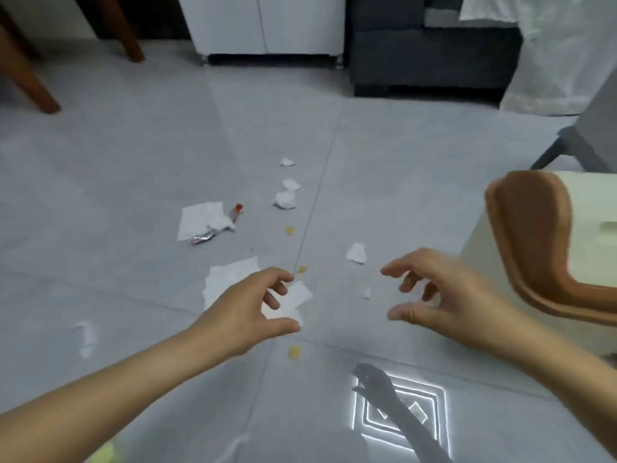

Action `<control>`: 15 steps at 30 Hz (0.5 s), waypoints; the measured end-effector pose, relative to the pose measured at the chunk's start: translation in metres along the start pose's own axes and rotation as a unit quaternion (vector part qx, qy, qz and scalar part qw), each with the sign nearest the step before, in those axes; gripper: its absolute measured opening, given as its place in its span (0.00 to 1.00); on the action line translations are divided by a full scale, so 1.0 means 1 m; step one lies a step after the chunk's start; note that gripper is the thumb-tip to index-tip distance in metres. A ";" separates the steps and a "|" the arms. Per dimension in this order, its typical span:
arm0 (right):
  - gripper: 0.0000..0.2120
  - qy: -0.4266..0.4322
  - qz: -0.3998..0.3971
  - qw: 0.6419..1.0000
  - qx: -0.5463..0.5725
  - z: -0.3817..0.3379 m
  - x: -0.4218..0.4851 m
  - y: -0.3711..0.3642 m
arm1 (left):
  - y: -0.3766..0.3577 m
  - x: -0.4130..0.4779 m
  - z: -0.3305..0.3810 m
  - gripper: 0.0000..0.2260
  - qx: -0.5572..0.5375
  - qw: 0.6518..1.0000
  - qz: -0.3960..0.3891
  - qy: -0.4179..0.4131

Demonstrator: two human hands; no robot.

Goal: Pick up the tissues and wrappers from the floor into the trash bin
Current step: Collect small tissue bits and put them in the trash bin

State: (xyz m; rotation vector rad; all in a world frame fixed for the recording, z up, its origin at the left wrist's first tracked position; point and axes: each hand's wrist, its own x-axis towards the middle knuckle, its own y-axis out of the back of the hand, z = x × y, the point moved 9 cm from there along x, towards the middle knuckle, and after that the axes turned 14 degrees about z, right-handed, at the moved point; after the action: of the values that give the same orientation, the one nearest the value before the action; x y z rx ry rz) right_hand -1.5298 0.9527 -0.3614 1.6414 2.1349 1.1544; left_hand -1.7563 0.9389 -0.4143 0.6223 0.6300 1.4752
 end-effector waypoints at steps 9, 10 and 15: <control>0.20 0.074 -0.383 0.914 -0.109 -0.035 -0.024 -0.263 | 0.076 -0.184 -0.293 0.29 0.060 0.925 0.178 0.330; 0.22 0.070 -0.395 0.910 -0.108 -0.040 -0.029 -0.285 | 0.075 -0.198 -0.308 0.32 0.081 0.920 0.169 0.344; 0.30 0.103 -0.444 0.881 -0.123 -0.064 -0.076 -0.367 | 0.046 -0.240 -0.344 0.39 0.132 0.924 0.091 0.348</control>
State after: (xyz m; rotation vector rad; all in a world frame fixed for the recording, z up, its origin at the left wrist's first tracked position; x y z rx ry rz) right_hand -1.8059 0.8302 -0.5916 0.3129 2.2990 1.2042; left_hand -2.0357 0.6976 -0.6192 0.3492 1.3705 1.8085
